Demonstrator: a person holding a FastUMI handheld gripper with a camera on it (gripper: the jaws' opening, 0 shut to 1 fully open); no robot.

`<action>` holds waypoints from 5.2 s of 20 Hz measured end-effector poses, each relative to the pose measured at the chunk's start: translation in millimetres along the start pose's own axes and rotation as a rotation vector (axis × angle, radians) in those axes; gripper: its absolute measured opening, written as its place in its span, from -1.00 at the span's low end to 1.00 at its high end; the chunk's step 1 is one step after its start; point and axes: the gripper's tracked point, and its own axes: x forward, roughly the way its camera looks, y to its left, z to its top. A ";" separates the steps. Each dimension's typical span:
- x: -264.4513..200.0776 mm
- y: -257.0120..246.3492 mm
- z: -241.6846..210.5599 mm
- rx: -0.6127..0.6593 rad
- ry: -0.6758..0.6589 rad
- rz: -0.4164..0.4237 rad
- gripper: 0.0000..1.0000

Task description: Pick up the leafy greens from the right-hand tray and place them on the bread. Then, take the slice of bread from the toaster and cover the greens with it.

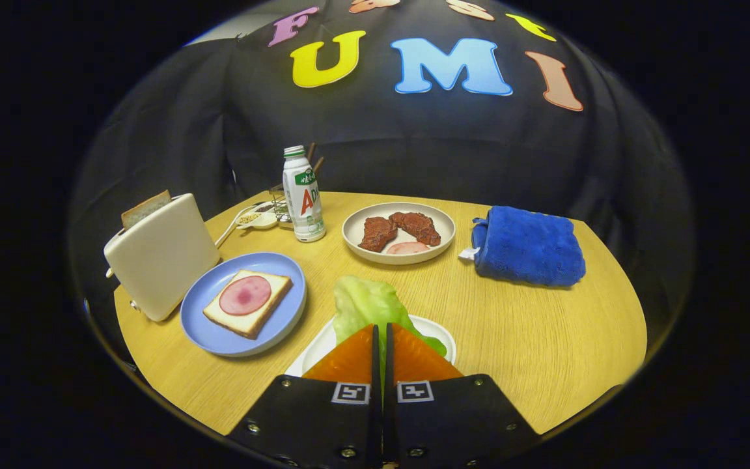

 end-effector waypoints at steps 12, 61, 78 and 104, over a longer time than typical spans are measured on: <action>-10.5 47.8 48.0 -0.078 -0.068 0.043 -0.98; -46.8 313.9 97.1 -0.043 -0.434 0.187 -0.34; 7.9 382.4 101.5 -0.088 -0.420 0.121 -0.34; -16.2 353.4 155.5 -0.010 -0.513 0.127 -0.90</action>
